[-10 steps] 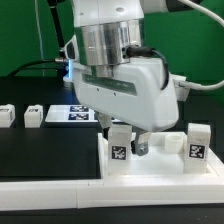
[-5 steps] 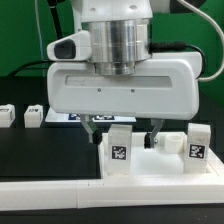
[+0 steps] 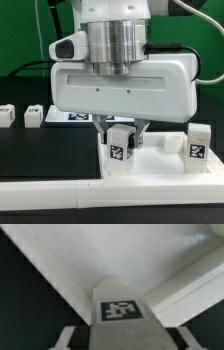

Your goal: Assemble square table

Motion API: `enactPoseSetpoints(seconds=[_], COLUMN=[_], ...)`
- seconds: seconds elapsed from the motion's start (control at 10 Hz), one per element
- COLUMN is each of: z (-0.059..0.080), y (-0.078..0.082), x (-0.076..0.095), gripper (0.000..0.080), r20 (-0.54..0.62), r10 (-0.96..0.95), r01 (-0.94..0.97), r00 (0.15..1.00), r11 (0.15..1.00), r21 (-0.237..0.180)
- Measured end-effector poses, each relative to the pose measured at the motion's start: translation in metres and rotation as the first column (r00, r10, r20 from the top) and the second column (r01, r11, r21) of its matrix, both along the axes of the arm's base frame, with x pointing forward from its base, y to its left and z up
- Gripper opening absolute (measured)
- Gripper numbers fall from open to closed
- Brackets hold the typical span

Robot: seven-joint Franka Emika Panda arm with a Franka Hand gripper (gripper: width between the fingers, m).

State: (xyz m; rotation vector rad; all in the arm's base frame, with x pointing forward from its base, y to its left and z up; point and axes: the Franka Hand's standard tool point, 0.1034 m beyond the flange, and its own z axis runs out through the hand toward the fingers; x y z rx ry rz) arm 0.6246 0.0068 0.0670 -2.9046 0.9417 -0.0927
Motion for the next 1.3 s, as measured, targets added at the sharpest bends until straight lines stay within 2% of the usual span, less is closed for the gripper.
enactPoseSetpoints(seconds=[0.2,0.4,0.5,0.6,0.7,0.8,0.9,1.1,1.3], z=[0.0000,0.0006,0.0012,0.0015,0.0012,0.0011,0.0013,0.0017,0.0018], y=[0.0004,-0.0004,-0.0006,-0.0003,0.0015,0.0033,0.0032,0.0012,0.0011], x=[0.0000,0.0006,0.0005,0.0003,0.0004,0.0011,0.0016,0.0015,0.0013], gripper=[0.0291,0.0291,0.0291,0.0291,0.0291,0.0291,0.0291,0.0291,0.0291], r20=[-0.010,-0.036,-0.094,-0.150,-0.177,-0.201,-0.210,-0.221,-0.215], r10=[-0.143,-0.391,-0.594,-0.720,-0.790,-0.850,-0.882,-0.912,-0.916], r01=[0.143,0.392,0.601,0.734,0.809,0.874,0.906,0.938,0.941], r00=[0.990,0.920,0.799,0.678,0.588,0.486,0.423,0.346,0.337], r11=[0.990,0.919,0.797,0.673,0.580,0.476,0.413,0.337,0.330], r21=[0.014,0.038,0.067,0.092,0.098,0.098,0.092,0.077,0.072])
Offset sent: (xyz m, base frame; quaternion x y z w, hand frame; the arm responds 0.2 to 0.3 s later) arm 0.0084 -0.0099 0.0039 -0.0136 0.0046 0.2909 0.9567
